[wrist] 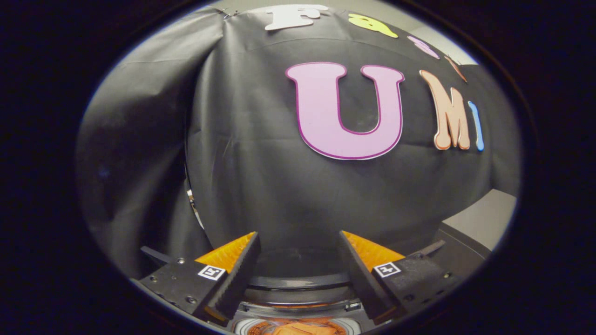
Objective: Put the clothes into the washing machine and then close the washing machine lid.
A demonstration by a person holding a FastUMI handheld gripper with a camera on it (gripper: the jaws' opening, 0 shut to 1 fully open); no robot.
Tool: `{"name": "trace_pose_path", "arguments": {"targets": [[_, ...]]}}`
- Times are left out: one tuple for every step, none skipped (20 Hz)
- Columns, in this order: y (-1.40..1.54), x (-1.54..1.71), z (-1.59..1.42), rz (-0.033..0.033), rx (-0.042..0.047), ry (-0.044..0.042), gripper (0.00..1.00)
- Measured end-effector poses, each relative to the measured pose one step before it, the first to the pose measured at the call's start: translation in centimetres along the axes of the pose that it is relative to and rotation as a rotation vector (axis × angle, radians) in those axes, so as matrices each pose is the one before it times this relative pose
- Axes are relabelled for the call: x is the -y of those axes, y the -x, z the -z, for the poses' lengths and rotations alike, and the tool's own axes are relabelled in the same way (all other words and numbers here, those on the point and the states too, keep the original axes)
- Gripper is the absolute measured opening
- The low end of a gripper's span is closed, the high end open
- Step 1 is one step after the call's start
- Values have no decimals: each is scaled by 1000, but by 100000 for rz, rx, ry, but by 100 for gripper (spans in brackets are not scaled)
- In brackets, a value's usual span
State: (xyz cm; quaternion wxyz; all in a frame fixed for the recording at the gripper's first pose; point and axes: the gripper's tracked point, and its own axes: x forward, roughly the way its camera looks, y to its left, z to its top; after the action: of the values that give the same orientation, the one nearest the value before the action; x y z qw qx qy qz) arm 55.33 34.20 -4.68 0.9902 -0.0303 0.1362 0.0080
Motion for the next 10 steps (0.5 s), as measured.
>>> {"name": "trace_pose_path", "arguments": {"targets": [[101,-122,-26,-760,448,-217,100],[-84,-16,14,-373,8,-82,100],[101,0,-64,278,559,35,100],[-25,71,-40,570,397,-8,100],[2,77,-11,516,194,111,100],[110,-12,137,-131,-519,69,100],[109,-75,-6,-277,86,-131,100],[51,-49,-11,-225,669,239,100],[-121,60,-105,-119,571,141,100],[-119,-40,-57,175,864,-179,100]]}}
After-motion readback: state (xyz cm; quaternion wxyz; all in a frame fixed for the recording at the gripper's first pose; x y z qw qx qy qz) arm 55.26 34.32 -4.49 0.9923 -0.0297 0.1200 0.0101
